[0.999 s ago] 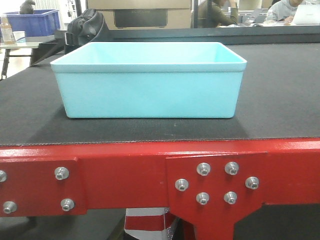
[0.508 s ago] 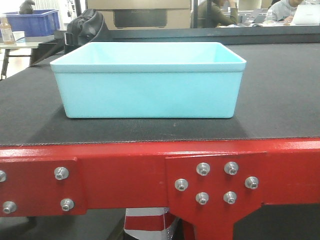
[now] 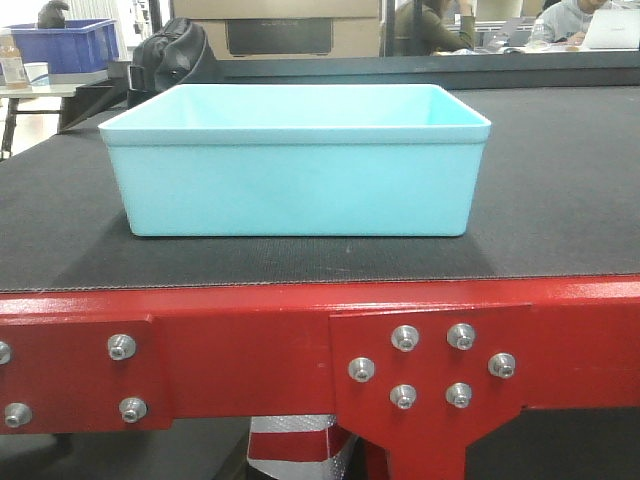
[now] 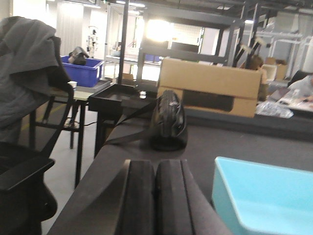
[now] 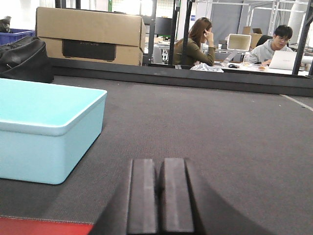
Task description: Fetch blue bin and place on conveyor start
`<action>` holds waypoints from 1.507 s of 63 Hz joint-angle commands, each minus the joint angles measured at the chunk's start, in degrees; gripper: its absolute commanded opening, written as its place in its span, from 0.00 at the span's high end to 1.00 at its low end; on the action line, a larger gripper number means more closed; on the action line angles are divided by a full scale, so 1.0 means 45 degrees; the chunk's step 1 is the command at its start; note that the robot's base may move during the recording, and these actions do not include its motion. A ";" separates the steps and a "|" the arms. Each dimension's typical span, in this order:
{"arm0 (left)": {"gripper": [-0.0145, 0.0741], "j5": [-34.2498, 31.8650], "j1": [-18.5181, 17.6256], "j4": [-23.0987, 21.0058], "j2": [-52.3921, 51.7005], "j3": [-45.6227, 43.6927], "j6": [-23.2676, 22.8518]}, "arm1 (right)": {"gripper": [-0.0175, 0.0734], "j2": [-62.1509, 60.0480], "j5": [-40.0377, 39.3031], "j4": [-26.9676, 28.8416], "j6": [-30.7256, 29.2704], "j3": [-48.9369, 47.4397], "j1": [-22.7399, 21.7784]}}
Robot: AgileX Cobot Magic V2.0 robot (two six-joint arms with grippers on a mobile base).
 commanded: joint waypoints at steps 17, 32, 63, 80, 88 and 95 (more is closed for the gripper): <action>0.96 -0.0616 -0.1716 0.2655 -0.3101 0.4138 -0.1712 | 0.99 -0.0048 -0.0216 0.0048 -0.0005 0.0000 -0.0008; 0.96 -0.0771 -0.1669 0.3260 -0.3101 0.4316 -0.2186 | 0.99 -0.0048 -0.0216 0.0048 -0.0005 0.0000 -0.0008; 0.96 -0.0186 -0.1007 0.3626 -0.3101 0.4316 -0.2186 | 0.99 -0.0048 -0.0216 0.0048 -0.0005 0.0000 -0.0008; 0.96 -0.1342 -0.0514 0.3347 -0.3101 0.4316 -0.2186 | 0.99 -0.0048 -0.0216 0.0048 -0.0005 0.0000 -0.0008; 0.96 -0.0922 -0.0514 0.3347 -0.3101 0.4316 -0.2186 | 0.99 -0.0048 -0.0216 0.0048 -0.0005 0.0000 -0.0008; 0.96 -0.0922 -0.0514 0.3347 -0.3101 0.4316 -0.2186 | 0.99 -0.0048 -0.0216 0.0048 -0.0005 0.0000 -0.0008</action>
